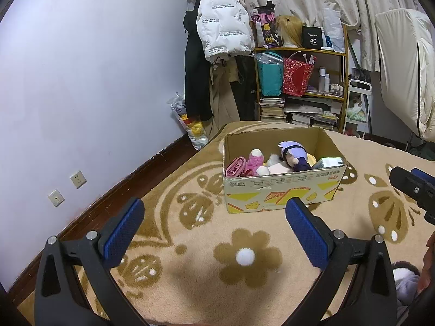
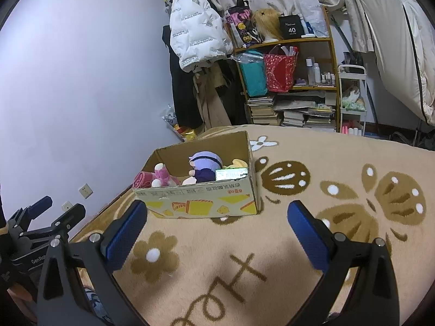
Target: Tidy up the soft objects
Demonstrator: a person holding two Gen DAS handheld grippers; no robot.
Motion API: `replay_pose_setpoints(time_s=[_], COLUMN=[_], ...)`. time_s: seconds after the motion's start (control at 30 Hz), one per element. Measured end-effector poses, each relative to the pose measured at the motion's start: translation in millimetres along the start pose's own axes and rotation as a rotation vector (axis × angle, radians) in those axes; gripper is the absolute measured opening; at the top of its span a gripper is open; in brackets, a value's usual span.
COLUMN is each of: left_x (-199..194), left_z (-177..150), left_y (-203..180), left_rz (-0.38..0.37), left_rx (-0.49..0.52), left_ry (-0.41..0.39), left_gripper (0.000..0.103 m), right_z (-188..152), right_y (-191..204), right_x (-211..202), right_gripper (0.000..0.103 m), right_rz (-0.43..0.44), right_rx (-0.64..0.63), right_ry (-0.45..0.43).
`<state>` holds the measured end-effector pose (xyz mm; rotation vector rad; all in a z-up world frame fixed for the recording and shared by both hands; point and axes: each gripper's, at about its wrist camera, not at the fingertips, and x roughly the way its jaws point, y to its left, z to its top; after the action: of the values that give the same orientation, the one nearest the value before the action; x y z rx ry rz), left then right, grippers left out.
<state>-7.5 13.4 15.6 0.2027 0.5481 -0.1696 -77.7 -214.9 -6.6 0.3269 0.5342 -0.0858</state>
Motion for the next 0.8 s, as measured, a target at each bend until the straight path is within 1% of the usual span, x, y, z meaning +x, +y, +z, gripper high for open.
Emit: replay_pose_setpoints(time_s=[0.8], left_x=[0.0], left_z=[-0.7], left_y=[-1.9], left_rz=[-0.001], left_rx=[0.011], left_ry=[0.008], left_gripper=[0.103], right_z=[-1.6], right_y=[-4.7], right_x=[-0.2], right_gripper=[0.103], right_rz=[-0.005], right_rx=[-0.003], right_ry=[0.006])
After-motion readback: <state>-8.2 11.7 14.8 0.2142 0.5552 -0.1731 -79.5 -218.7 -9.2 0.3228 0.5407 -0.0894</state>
